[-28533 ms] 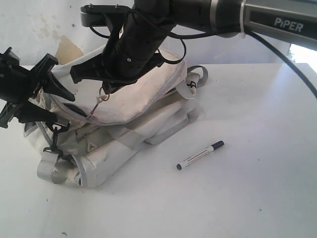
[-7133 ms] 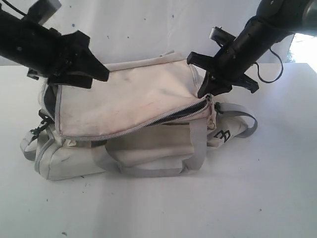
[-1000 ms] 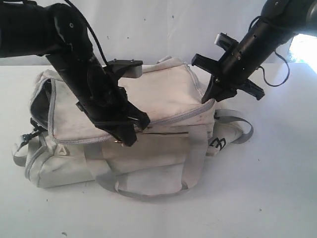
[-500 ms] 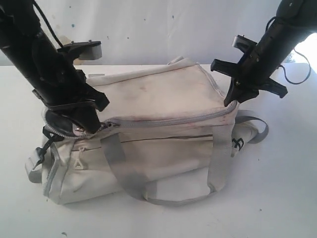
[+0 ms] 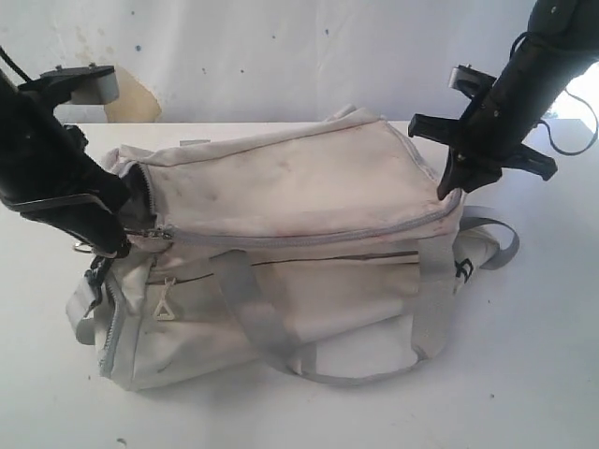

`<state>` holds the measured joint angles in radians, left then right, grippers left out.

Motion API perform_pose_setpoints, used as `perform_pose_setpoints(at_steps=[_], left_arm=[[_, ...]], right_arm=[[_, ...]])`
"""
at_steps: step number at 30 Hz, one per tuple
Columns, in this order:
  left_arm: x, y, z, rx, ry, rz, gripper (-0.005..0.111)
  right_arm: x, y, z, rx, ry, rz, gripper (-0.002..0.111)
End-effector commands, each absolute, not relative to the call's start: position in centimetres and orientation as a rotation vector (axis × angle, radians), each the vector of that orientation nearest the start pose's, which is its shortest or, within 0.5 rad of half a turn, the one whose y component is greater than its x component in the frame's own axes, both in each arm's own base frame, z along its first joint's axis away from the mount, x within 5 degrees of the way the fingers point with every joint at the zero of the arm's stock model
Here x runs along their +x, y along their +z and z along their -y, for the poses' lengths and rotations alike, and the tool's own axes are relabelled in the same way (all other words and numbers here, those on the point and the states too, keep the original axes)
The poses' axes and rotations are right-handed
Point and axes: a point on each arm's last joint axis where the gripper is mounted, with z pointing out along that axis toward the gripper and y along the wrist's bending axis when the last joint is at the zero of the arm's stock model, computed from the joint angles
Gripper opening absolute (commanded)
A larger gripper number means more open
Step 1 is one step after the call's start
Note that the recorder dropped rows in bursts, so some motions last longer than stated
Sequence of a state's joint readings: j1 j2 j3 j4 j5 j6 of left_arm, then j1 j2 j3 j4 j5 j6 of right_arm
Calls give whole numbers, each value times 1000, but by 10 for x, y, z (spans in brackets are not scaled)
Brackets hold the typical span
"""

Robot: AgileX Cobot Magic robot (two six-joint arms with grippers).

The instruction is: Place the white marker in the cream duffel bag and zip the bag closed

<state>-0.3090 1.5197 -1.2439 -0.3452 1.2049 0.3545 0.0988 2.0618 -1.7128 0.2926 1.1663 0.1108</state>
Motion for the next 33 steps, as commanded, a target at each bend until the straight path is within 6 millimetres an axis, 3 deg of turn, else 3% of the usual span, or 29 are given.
perform_pose_setpoints(at_steps=[1, 7, 12, 17, 21, 25, 28, 30, 33], left_arm=[[257, 312, 108, 830, -436, -2765, 0], [249, 327, 87, 595, -187, -2792, 0], [248, 336, 77, 479, -65, -2742, 0], [255, 339, 69, 205, 32, -2707, 0], [256, 340, 77, 217, -96, -2679, 0], [252, 344, 101, 417, -428, -2625, 0], [248, 351, 116, 586, -641, -2520, 0], [246, 355, 122, 655, -730, -2455, 0], [246, 355, 123, 723, -722, -2420, 0]], right_arm=[[427, 225, -50, 145, 305, -2969, 0], [425, 223, -40, 70, 138, -2995, 0], [425, 220, -40, 61, 134, -3003, 0], [424, 216, -39, 43, 116, -3008, 0], [425, 216, -41, 17, 143, -2995, 0], [427, 218, -47, -18, 238, -2966, 0], [426, 219, -53, -141, 320, -2946, 2], [427, 219, -55, -173, 366, -2933, 9], [426, 219, -56, -177, 375, -2935, 30]])
